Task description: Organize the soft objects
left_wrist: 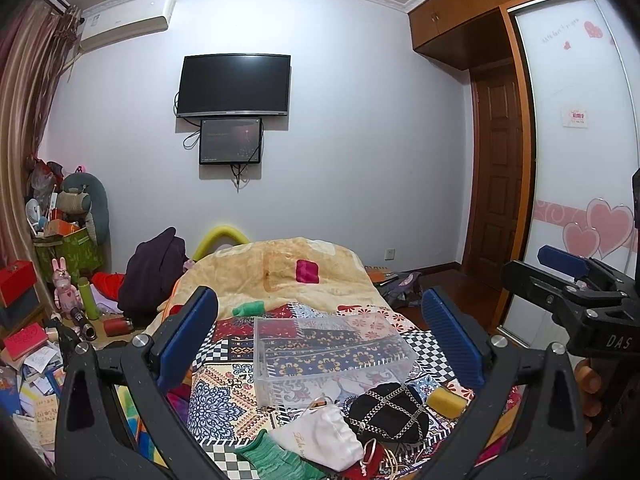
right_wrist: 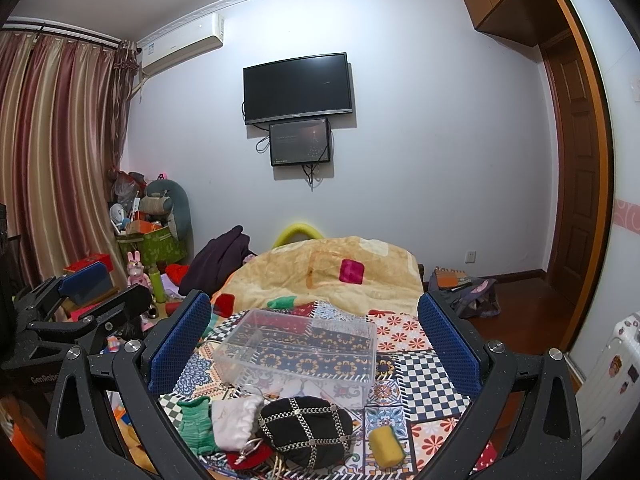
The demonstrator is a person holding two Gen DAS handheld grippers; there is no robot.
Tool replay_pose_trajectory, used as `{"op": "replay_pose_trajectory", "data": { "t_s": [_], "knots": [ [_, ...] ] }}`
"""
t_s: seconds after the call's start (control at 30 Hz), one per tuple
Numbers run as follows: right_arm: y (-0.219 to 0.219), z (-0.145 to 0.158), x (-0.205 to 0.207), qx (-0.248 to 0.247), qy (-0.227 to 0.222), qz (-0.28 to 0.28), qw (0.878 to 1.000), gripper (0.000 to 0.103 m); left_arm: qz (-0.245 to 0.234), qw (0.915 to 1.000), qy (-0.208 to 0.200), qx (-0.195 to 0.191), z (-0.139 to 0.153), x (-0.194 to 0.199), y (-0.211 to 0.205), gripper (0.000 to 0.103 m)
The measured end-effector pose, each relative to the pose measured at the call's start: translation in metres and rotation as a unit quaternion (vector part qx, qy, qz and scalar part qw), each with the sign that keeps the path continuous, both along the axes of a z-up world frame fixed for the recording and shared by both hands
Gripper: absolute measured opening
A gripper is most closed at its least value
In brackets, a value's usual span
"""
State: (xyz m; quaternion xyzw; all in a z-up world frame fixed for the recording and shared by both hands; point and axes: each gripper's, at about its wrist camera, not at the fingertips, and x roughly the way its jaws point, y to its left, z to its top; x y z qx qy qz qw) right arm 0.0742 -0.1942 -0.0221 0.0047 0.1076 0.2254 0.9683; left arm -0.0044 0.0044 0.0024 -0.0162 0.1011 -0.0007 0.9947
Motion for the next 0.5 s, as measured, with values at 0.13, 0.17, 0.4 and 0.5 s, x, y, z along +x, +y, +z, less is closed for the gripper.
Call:
{"op": "replay_pose_trajectory", "data": {
  "t_s": [0.13, 0.17, 0.4, 0.5],
  "knots": [
    [-0.0002, -0.0004, 0.0002, 0.000, 0.000, 0.000, 1.000, 0.103, 0.000, 1.0000, 0.003, -0.001, -0.0008, 0.0016, -0.0001, 0.103],
    [0.0001, -0.0001, 0.0002, 0.000, 0.000, 0.000, 1.000, 0.103, 0.000, 1.0000, 0.005, -0.002, -0.0010, 0.0026, -0.0001, 0.103],
    [-0.0018, -0.0019, -0.0003, 0.000, 0.001, 0.000, 1.000, 0.103, -0.001, 0.9999, 0.011, -0.001, -0.0041, 0.0039, -0.0010, 0.103],
    [-0.0013, -0.0040, 0.0008, -0.003, 0.005, -0.001, 1.000, 0.103, -0.004, 0.9999, 0.017, 0.001, -0.0066, 0.0051, -0.0011, 0.103]
  ]
}}
